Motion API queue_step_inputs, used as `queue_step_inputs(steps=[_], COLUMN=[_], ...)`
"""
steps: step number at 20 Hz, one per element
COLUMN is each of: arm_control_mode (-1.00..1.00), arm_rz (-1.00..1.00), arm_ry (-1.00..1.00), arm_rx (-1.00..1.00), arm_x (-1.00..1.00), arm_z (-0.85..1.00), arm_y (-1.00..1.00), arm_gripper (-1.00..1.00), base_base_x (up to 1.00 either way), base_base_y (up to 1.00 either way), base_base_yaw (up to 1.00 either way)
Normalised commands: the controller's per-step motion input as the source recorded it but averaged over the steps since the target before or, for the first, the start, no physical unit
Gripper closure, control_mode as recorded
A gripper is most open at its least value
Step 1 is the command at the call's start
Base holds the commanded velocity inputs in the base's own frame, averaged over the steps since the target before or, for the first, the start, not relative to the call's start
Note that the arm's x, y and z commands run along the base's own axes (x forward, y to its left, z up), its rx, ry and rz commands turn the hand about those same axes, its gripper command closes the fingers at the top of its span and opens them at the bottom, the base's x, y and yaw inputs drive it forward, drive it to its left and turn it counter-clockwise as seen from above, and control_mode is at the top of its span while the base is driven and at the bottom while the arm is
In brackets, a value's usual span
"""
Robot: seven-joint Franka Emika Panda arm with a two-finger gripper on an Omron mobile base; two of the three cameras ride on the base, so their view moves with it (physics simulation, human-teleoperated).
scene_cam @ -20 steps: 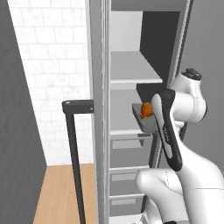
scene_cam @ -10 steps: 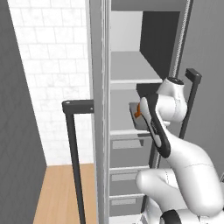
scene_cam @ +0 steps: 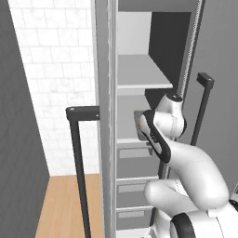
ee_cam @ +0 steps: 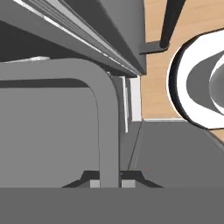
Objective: Take the meat container that has the chicken drumstick and place it on the second highest rack of the freezer. Then take the vegetable container that has the lime and tomato and place it on the highest rack of the freezer.
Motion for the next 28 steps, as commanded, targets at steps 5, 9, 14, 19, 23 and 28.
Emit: queue_step_inputs(steps=[5,9,14,19,23,28], arm_control_mode=[-1.00,-1.00,-1.00,-1.00,-1.00,-1.00], arm_rz=[0.00,0.00,0.00,-0.02,-0.02,0.00], arm_ry=[-0.19,-0.27,-0.28,-0.11,0.00,0.00], arm_rx=[-0.01,-0.02,0.00,0.00,0.00,0.00], arm_x=[0.28,0.26,0.22,0.29,0.45,0.52], arm_z=[-0.22,-0.24,-0.14,-0.02,0.00,0.00], arm_y=[0.00,0.00,0.00,0.01,0.00,0.00], arm_gripper=[1.00,1.00,1.00,1.00,1.00,1.00], base_base_x=[0.00,0.00,0.00,0.00,0.00,0.00], base_base_y=[0.00,0.00,0.00,0.00,0.00,0.00], base_base_yaw=[0.00,0.00,0.00,0.00,0.00,0.00])
